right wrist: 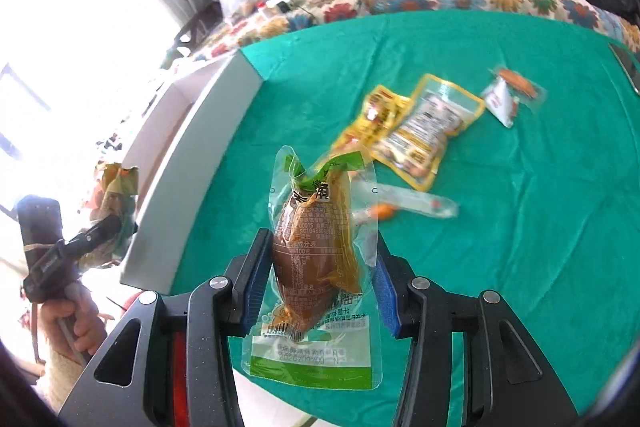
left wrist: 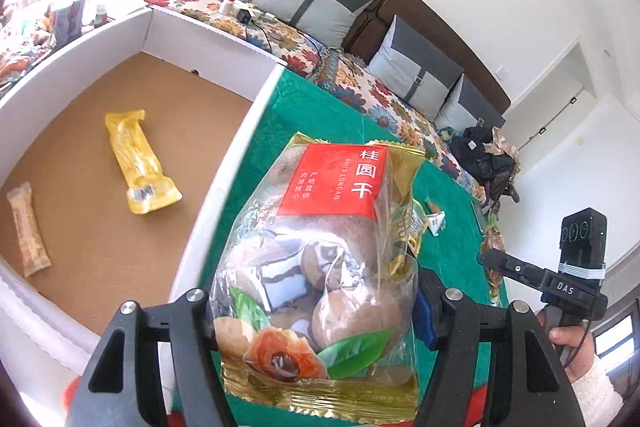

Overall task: Organize snacks
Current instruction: 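Carry both bags into the cardboard box and open both tools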

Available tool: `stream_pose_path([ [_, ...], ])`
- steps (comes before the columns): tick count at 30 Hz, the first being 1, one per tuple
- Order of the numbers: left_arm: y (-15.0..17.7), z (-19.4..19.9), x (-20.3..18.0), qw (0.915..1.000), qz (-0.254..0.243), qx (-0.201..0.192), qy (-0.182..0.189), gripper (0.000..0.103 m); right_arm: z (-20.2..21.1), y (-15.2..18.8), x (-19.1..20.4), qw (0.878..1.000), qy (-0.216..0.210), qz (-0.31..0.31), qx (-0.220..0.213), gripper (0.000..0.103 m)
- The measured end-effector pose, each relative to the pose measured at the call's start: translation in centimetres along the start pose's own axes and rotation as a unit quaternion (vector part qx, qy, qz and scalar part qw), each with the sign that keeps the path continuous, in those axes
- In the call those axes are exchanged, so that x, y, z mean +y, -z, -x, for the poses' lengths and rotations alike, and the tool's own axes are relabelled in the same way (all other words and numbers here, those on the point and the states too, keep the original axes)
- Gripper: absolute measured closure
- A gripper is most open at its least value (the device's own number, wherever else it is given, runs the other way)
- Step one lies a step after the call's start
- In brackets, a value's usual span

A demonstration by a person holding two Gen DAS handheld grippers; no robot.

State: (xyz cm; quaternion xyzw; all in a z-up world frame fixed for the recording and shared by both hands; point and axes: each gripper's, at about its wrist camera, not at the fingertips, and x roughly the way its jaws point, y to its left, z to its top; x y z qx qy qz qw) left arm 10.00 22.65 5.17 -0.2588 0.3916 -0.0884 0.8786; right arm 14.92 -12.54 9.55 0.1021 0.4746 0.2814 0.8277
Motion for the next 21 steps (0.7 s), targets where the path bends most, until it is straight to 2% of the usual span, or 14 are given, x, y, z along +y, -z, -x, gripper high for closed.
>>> stream_pose_path([
  [3, -3.0, 3.1, 4.0, 0.996, 0.003, -0.029, -0.085, 0.036, -2.4, -3.3, 9.2, 0.996, -0.067, 0.053, -0.001, 0.052],
  [4, -3.8, 3.7, 5.5, 0.9923, 0.004, -0.034, -0.119, 0.035, -3.4, -3.9, 12.3, 0.994, -0.086, 0.065, 0.0, 0.049],
  [5, -4.4, 4.0, 7.0, 0.9879, 0.004, -0.034, -0.151, 0.033, -4.4, -4.6, 15.0, 0.992, -0.103, 0.073, -0.001, 0.04],
  [6, -5.0, 4.3, 8.3, 0.9824, 0.004, -0.034, -0.183, 0.03, -5.3, -5.3, 17.3, 0.99, -0.121, 0.076, -0.004, 0.038],
  [7, -5.3, 4.6, 9.7, 0.9764, 0.004, -0.036, -0.213, 0.027, -6.2, -5.9, 19.1, 0.987, -0.139, 0.075, -0.001, 0.03],
  [10, -4.7, 6.0, 12.7, 0.9638, 0.009, -0.049, -0.262, 0.025, -7.2, -7.0, 21.8, 0.985, -0.161, 0.061, 0.0, 0.028],
  [12, -3.9, 6.7, 13.5, 0.9634, 0.018, -0.059, -0.261, 0.022, -6.4, -7.1, 21.1, 0.986, -0.156, 0.059, -0.016, 0.028],
  [14, -3.1, 6.9, 13.2, 0.965, 0.022, -0.067, -0.252, 0.019, -5.0, -6.9, 18.5, 0.99, -0.121, 0.068, -0.041, 0.026],
  [16, -2.5, 6.2, 11.4, 0.9707, 0.011, -0.061, -0.232, 0.019, -4.0, -6.5, 14.8, 0.993, -0.057, 0.075, -0.065, 0.025],
  [19, -2.1, 4.3, 6.4, 0.9816, -0.027, -0.047, -0.183, 0.018, -3.6, -5.1, 7.6, 0.993, 0.05, 0.073, -0.075, 0.025],
  [21, -1.2, 3.0, 2.5, 0.987, -0.054, -0.042, -0.145, 0.013, -3.4, -3.8, 2.0, 0.988, 0.119, 0.057, -0.073, 0.025],
])
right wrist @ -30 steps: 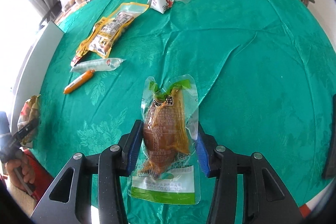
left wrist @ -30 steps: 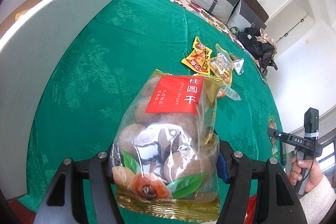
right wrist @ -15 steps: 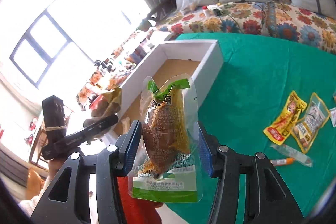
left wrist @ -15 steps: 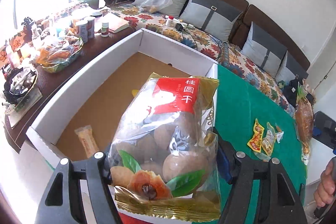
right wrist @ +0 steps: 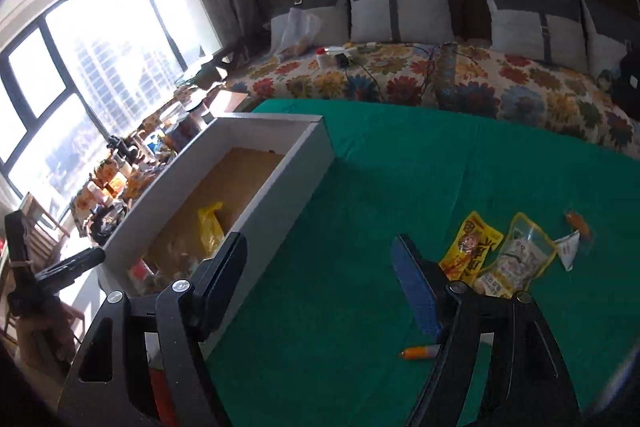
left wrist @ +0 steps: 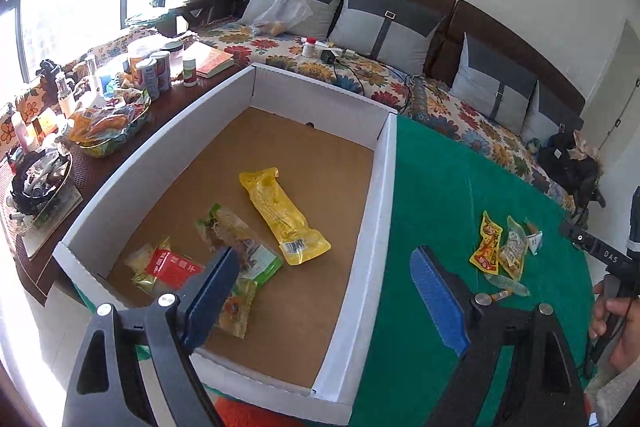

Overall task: Organize snacks
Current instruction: 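Carry both bags into the cardboard box and open both tools, then move both open tools back over the remaining snacks on the bed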

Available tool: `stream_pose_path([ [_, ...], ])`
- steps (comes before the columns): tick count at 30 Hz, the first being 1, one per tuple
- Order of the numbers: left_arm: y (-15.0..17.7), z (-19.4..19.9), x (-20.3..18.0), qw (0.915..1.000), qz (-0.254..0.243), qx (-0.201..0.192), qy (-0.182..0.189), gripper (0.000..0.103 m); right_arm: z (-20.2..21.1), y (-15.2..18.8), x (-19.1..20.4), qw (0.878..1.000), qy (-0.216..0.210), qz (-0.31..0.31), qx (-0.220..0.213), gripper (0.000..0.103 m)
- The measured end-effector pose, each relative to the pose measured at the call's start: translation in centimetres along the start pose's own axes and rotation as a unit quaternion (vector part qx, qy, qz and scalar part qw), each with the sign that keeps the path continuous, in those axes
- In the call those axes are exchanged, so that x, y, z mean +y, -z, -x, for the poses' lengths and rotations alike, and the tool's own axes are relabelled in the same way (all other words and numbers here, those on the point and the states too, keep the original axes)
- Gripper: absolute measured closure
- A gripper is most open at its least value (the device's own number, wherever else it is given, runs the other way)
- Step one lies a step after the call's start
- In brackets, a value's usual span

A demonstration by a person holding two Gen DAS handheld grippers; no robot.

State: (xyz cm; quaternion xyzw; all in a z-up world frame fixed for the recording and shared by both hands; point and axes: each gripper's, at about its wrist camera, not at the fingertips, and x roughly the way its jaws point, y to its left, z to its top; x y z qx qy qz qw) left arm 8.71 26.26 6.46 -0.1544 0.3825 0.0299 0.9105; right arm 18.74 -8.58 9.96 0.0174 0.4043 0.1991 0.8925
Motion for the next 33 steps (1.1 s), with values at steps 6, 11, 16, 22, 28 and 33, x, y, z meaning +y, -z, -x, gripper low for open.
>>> stream_pose_path([
  [6, 3.8, -2.6, -11.6, 0.9927, -0.075, 0.022, 0.092, 0.0, 1.1, 10.2, -14.0, 0.986, 0.159, -0.048, 0.029, 0.025],
  [11, 9.4, -10.0, -17.0, 0.9852, -0.114, 0.09, 0.09, 0.001, 1.3, 17.2, -19.9, 0.974, 0.19, -0.104, 0.067, 0.025],
  [16, 13.3, -16.0, -19.0, 0.9773, -0.18, 0.1, 0.049, 0.005, 0.7, 19.4, -21.0, 0.973, 0.191, -0.119, 0.052, 0.025],
  [22, 14.2, -19.2, -18.8, 0.9748, -0.199, 0.097, 0.028, 0.005, 0.3, 20.0, -21.0, 0.974, 0.204, -0.096, 0.026, 0.017],
  [28, 14.7, -20.0, -18.6, 0.9732, -0.212, 0.087, 0.018, 0.0, 0.2, 19.9, -21.1, 0.973, 0.209, -0.099, 0.029, 0.013],
  [33, 14.7, -20.1, -18.8, 0.973, -0.213, 0.087, 0.018, 0.0, 0.1, 20.0, -21.2, 0.972, 0.211, -0.099, 0.03, 0.012],
])
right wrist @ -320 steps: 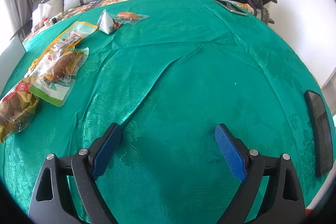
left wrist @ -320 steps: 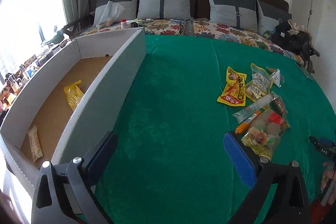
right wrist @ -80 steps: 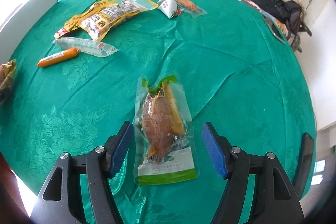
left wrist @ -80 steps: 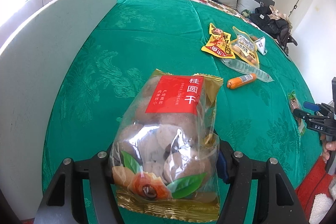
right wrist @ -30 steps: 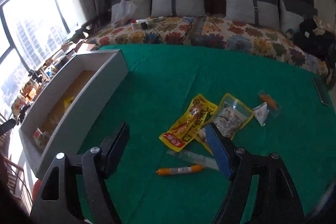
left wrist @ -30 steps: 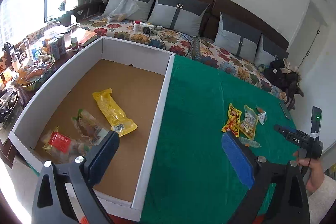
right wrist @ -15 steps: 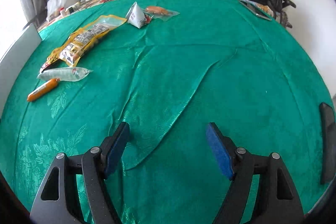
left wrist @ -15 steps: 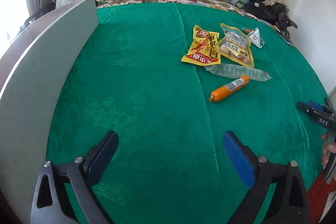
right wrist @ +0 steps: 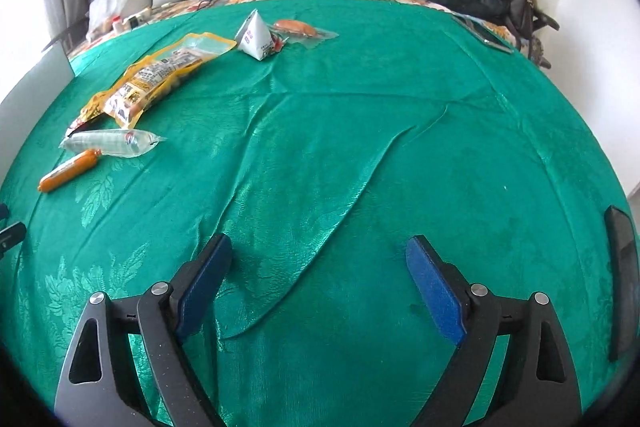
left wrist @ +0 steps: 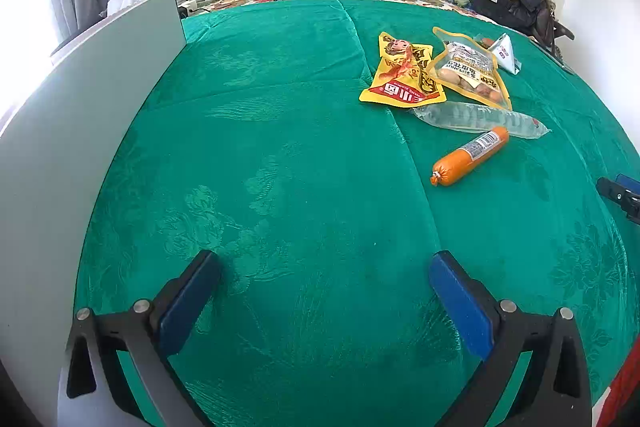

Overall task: Organize snacks
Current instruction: 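Move both open tools back over the remaining snacks on the bed, then close the left tool on the orange sausage and lift it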

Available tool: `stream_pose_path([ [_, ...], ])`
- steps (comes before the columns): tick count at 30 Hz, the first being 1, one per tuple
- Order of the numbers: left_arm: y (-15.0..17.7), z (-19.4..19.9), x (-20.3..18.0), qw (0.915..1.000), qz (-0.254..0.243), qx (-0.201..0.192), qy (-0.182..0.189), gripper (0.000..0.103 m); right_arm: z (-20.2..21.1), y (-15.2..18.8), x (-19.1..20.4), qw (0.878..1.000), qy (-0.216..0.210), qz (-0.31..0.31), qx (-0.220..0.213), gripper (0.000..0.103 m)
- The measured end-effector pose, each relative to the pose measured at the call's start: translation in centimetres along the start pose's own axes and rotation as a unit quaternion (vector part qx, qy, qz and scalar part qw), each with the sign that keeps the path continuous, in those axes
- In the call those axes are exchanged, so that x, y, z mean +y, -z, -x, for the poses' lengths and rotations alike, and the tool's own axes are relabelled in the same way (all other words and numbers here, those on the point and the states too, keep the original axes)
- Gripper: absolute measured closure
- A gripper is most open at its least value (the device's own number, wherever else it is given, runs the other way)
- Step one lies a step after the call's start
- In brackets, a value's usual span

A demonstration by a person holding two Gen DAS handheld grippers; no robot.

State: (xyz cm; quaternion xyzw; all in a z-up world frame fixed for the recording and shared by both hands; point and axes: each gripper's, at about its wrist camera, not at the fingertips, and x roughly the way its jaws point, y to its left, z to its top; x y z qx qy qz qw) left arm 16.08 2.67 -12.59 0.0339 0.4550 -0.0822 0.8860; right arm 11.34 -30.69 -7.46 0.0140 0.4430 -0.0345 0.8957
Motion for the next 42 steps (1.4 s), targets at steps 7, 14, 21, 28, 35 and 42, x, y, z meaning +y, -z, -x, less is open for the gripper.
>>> stream_pose_path([
  [7, 0.1, 0.0, 0.0, 1.0, -0.001, 0.0, 0.0, 0.0, 0.0, 0.0, 0.0, 1.0, 0.0, 0.0, 0.001, 0.012],
  [14, -1.3, 1.8, -1.7, 0.9956, -0.034, 0.014, 0.086, 0.008, 0.0, 0.0, 0.0, 1.0, 0.001, 0.0, 0.001, 0.012],
  [21, -7.3, -0.5, -8.6, 0.98, -0.12, 0.059, 0.148, 0.021, 0.1, 0.0, 0.0, 1.0, 0.001, 0.0, 0.001, 0.012],
  [28, -7.1, -2.6, -10.9, 0.9792, -0.135, 0.084, 0.126, 0.085, 0.1, 0.0, 0.0, 1.0, 0.001, 0.0, 0.001, 0.012],
  [35, -2.6, 0.6, -7.1, 0.9859, -0.079, 0.079, 0.124, 0.088, 0.1, 0.0, 0.0, 1.0, 0.001, 0.0, 0.002, 0.012],
  [42, -0.2, 3.0, 0.3, 0.9971, 0.016, 0.045, 0.059, 0.088, 0.1, -0.1, 0.0, 1.0, 0.002, 0.0, 0.002, 0.012],
])
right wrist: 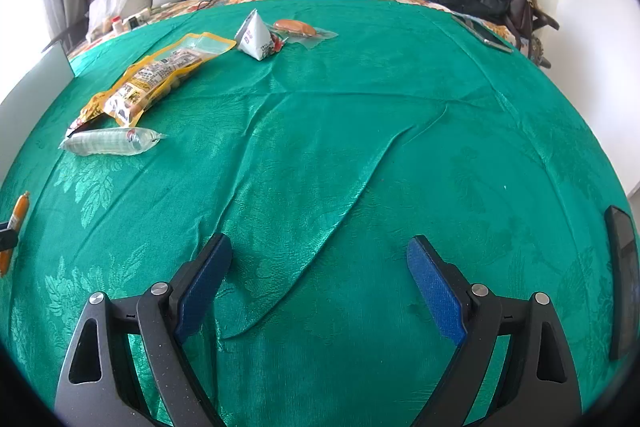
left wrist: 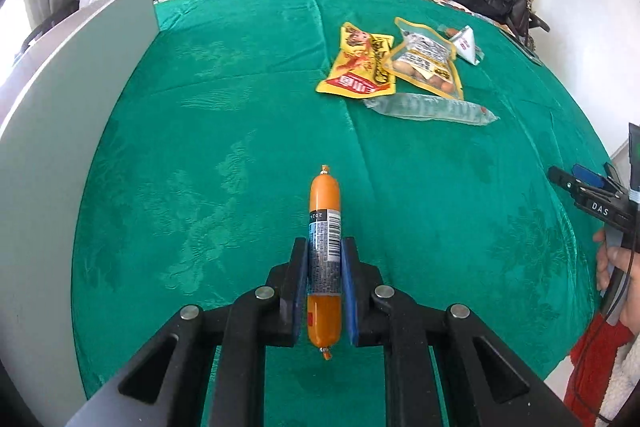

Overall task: Organize snacks
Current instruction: 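Close the left tool on the orange sausage and lift it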

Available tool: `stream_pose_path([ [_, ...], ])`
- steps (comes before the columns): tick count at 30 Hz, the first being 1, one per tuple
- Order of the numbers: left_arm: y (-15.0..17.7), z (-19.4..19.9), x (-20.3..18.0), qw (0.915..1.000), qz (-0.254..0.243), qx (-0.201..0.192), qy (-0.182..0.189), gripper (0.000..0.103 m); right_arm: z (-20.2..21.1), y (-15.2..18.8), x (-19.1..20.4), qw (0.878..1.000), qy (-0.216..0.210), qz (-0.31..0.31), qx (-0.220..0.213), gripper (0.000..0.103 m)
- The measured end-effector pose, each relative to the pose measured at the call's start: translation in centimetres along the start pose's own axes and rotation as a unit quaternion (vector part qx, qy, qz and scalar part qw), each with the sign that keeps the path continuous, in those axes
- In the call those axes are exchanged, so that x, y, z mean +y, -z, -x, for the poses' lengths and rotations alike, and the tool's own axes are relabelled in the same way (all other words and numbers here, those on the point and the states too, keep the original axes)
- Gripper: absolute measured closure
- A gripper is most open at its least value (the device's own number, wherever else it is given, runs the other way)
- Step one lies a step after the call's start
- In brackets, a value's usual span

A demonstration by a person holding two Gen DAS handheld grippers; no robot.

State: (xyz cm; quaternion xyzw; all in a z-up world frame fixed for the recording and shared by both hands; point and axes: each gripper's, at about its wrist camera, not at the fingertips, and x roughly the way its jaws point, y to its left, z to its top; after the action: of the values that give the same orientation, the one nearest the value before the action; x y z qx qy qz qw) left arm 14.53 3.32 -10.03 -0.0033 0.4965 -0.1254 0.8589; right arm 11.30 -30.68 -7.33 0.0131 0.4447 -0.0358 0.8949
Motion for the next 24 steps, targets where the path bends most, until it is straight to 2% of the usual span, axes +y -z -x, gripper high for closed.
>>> stream_pose_path([
  [3, 0.1, -0.5, 1.9, 0.9996, 0.028, -0.006, -0.008, 0.087, 0.0, 0.0, 0.0, 1.0, 0.0, 0.0, 0.0, 0.012],
  [5, 0.3, -0.7, 2.4, 0.9992, 0.037, -0.017, -0.005, 0.078, 0.0, 0.0, 0.0, 1.0, 0.0, 0.0, 0.0, 0.012],
  [6, 0.3, -0.7, 2.4, 0.999, 0.038, -0.022, -0.007, 0.071, 0.0, 0.0, 0.0, 1.0, 0.0, 0.0, 0.0, 0.012],
  [8, 0.0, -0.9, 2.5, 0.9986, 0.039, -0.027, -0.025, 0.033, 0.0, 0.0, 0.0, 1.0, 0.0, 0.0, 0.0, 0.012],
  [9, -0.1, -1.1, 2.6, 0.998, 0.043, -0.026, -0.039, 0.026, 0.0, 0.0, 0.0, 1.0, 0.0, 0.0, 0.0, 0.012],
  [13, -0.4, -2.0, 2.7, 0.996, 0.018, -0.034, -0.081, 0.021, 0.0, 0.0, 0.0, 1.0, 0.0, 0.0, 0.0, 0.012],
  [17, -0.1, -2.5, 3.6, 0.9949, 0.025, -0.042, -0.089, 0.002, 0.0, 0.0, 0.0, 1.0, 0.0, 0.0, 0.0, 0.012],
  [24, -0.2, -2.8, 3.6, 0.9941, 0.03, -0.048, -0.092, 0.0, 0.0, 0.0, 0.0, 1.0, -0.002, -0.001, 0.001, 0.011],
])
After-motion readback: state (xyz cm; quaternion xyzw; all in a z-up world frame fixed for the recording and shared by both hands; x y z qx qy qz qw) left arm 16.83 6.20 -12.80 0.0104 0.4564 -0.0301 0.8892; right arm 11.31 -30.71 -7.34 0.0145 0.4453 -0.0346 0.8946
